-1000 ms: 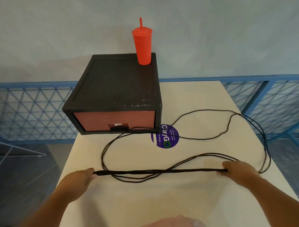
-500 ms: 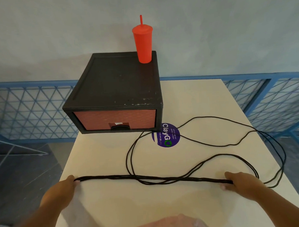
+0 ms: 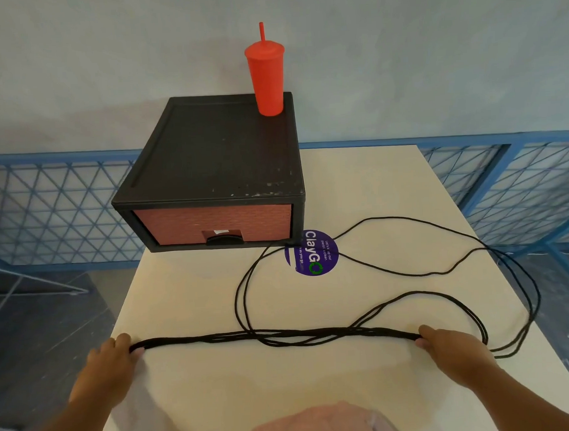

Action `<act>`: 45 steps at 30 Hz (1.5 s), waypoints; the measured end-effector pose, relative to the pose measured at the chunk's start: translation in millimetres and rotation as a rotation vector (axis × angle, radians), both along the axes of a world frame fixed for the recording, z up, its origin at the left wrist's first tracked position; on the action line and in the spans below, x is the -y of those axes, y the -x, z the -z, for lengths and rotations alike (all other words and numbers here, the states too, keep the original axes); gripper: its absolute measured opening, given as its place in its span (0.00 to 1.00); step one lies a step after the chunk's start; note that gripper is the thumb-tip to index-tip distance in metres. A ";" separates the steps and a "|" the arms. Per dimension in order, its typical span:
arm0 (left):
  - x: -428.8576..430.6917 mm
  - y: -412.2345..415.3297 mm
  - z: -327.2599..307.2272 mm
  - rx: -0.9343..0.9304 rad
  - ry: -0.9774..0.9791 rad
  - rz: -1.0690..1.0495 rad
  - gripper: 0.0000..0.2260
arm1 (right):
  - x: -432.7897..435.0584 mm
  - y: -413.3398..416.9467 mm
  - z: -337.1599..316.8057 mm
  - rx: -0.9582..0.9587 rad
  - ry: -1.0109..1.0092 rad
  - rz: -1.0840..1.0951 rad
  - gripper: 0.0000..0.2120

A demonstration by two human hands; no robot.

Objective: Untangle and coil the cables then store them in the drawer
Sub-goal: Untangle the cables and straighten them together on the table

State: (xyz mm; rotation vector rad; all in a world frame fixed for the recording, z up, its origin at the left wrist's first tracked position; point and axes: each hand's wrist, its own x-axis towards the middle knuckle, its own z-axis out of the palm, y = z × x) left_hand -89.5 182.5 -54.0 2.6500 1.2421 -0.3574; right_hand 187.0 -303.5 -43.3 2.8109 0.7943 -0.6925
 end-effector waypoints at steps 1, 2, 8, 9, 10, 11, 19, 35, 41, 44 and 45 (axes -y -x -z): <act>0.7 0.0 -1.8 -0.018 -0.024 0.012 0.13 | -0.4 0.7 0.7 0.009 0.002 -0.006 0.13; 1.6 -0.1 -4.5 -0.034 -0.045 0.019 0.13 | -0.7 1.1 1.7 0.015 0.003 -0.008 0.14; 15.4 -13.7 -8.8 -0.045 -0.112 0.192 0.16 | -1.3 0.6 2.9 -0.013 -0.005 0.019 0.14; 20.3 -18.3 -8.7 -0.027 -0.115 0.240 0.15 | -2.5 0.1 2.7 -0.020 -0.010 0.028 0.13; 26.1 -23.6 -9.5 -0.040 -0.118 0.282 0.14 | -3.6 0.0 2.9 -0.024 -0.021 0.053 0.13; 30.5 -28.2 -9.6 -0.076 -0.123 0.316 0.13 | -5.1 0.3 3.3 -0.023 -0.037 0.091 0.13; 55.8 -38.8 -1.0 0.161 0.151 -0.087 0.10 | -12.0 4.1 7.7 -0.009 -0.130 0.314 0.11; 88.8 -52.0 -14.3 0.056 -0.010 -0.017 0.22 | -18.5 13.5 7.2 -0.027 -0.111 0.078 0.15; 135.2 -89.2 -9.2 0.045 -0.067 0.560 0.35 | -45.7 33.8 0.3 -0.080 -0.092 -0.126 0.15; 174.6 -112.7 -7.7 0.032 -0.153 0.846 0.43 | -63.1 45.8 0.4 -0.127 -0.134 -0.141 0.17; 188.7 -120.6 -9.2 0.030 -0.153 0.908 0.42 | -69.2 49.2 2.1 -0.134 -0.157 -0.141 0.18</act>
